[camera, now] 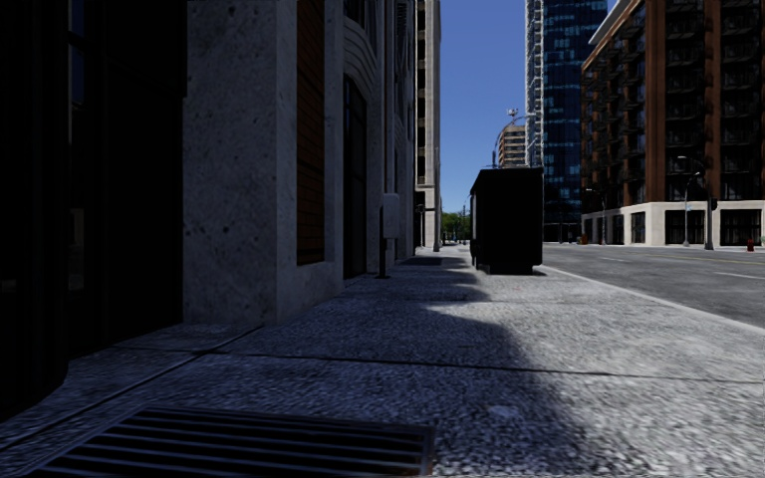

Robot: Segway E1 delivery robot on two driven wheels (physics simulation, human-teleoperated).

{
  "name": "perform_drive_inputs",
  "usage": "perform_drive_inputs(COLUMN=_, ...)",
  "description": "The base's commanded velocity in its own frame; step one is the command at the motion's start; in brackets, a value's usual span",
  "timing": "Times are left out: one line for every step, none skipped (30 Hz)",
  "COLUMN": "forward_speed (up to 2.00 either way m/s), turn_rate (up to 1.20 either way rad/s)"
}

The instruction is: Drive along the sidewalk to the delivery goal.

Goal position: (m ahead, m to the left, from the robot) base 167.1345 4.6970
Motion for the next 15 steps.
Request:
perform_drive_inputs(forward_speed=1.99, turn_rate=0.0)
perform_drive_inputs(forward_speed=1.99, turn_rate=0.0)
perform_drive_inputs(forward_speed=1.99, turn_rate=-0.03)
perform_drive_inputs(forward_speed=1.99, turn_rate=-0.2)
perform_drive_inputs(forward_speed=1.99, turn_rate=-0.2)
perform_drive_inputs(forward_speed=1.99, turn_rate=-0.24)
perform_drive_inputs(forward_speed=1.98, turn_rate=-0.27)
perform_drive_inputs(forward_speed=1.98, turn_rate=-0.27)
perform_drive_inputs(forward_speed=1.98, turn_rate=-0.29)
perform_drive_inputs(forward_speed=1.98, turn_rate=-0.29)
perform_drive_inputs(forward_speed=1.98, turn_rate=-0.29)
perform_drive_inputs(forward_speed=1.98, turn_rate=-0.29)
perform_drive_inputs(forward_speed=1.98, turn_rate=-0.29)
perform_drive_inputs(forward_speed=1.98, turn_rate=-0.29)
perform_drive_inputs(forward_speed=1.98, turn_rate=-0.29)
